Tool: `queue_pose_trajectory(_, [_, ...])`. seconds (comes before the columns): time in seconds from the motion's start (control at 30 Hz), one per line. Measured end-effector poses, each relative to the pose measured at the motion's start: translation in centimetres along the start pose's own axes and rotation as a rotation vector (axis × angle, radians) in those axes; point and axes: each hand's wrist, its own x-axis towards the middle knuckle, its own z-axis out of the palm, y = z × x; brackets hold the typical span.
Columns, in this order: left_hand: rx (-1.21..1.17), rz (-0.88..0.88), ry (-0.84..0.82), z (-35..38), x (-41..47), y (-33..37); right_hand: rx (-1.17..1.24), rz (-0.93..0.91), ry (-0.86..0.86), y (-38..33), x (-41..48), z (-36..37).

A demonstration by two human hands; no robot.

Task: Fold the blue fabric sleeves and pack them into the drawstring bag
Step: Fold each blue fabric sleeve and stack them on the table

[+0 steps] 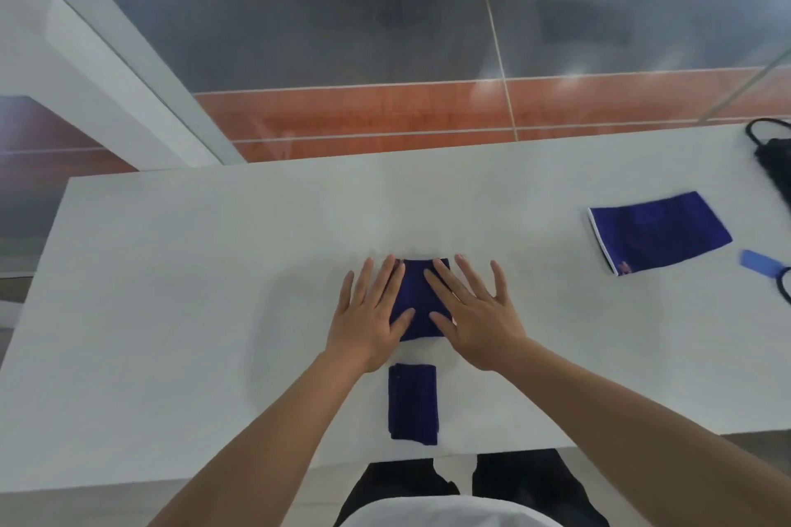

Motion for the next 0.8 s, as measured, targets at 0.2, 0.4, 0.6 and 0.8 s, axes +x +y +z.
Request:
queue_pose_trajectory(0.2, [0.004,0.006,-0.074,0.1,0.7,-0.4,0.039,0.041,-0.056,0.1,0.2,0.4])
queue_pose_trajectory(0.4, [-0.158,-0.040,0.105,-3.6,1.1,2.9,0.351,0.143,0.044,2.1,-3.1,-2.6])
queue_pose_trajectory(0.6, [-0.260,0.099,0.056,-6.2,5.7,14.6,0.447,0.466,0.116,10.8,-12.1,-1.7])
queue_pose_trajectory(0.8, [-0.099,0.248,-0.153,-4.0,10.4,28.5,0.493,0.708,-0.016,18.9,-20.4,1.0])
